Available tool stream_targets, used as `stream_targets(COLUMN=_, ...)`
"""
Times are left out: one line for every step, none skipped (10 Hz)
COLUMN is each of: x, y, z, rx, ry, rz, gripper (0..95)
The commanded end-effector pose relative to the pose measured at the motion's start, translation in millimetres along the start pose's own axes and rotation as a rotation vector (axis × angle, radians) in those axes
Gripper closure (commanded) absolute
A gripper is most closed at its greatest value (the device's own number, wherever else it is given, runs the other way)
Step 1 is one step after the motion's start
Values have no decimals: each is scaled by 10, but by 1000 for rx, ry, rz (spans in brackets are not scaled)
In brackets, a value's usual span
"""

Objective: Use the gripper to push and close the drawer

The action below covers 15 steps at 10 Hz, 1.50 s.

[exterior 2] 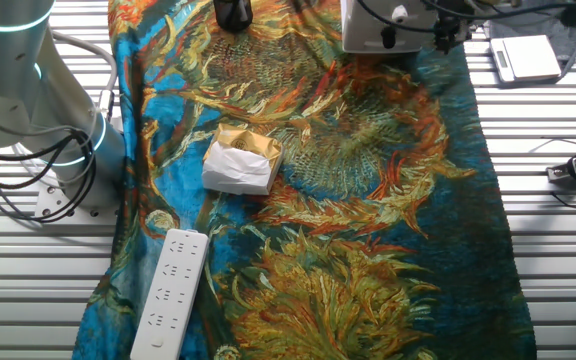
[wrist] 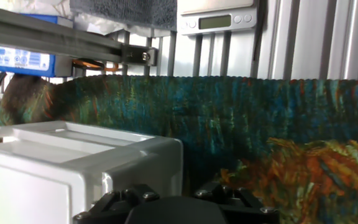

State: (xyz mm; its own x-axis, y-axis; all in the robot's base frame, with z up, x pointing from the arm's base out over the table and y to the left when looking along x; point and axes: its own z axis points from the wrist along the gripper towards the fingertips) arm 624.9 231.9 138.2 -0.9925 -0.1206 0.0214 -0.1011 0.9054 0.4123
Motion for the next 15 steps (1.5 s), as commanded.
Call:
stream_targets(x=0, y=52, z=27, rx=-2, ry=-7, rz=17, gripper=380)
stream_targets(x=5, y=88, z=48, rx=-6, ry=-13, rz=32, gripper=380)
stream_targets(x=8, y=115, z=63, rx=-10, ry=-18, rz=43, gripper=380)
stream_targets(x=10, y=128, z=70, rx=-10, ry=-19, rz=48, gripper=380)
stream_targets(x=10, y=128, z=69, rx=-4, ry=-18, rz=36, gripper=380)
stream_targets(x=9, y=114, z=57, rx=29, ry=-11, rz=-27, gripper=380)
stream_targets(x=5, y=78, z=23, rx=70, ry=5, rz=-88, gripper=380)
stream_targets(x=0, y=-8, z=-60, rx=118, ry=27, rz=-163, gripper=380)
stream_targets(x=1, y=-71, z=-125, rx=139, ry=37, rz=-199, gripper=570)
stream_targets(x=7, y=-162, z=-219, rx=161, ry=47, rz=-244, gripper=570)
stream_targets(x=20, y=-246, z=-309, rx=172, ry=53, rz=-271, gripper=570)
stream_targets(x=59, y=-385, z=-473, rx=180, ry=61, rz=-306, gripper=570)
stream_targets(x=90, y=-460, z=-568, rx=190, ry=68, rz=-319, gripper=760)
stream_targets(x=144, y=-561, z=-707, rx=219, ry=77, rz=-330, gripper=950)
stream_targets(x=182, y=-617, z=-792, rx=238, ry=83, rz=-334, gripper=950)
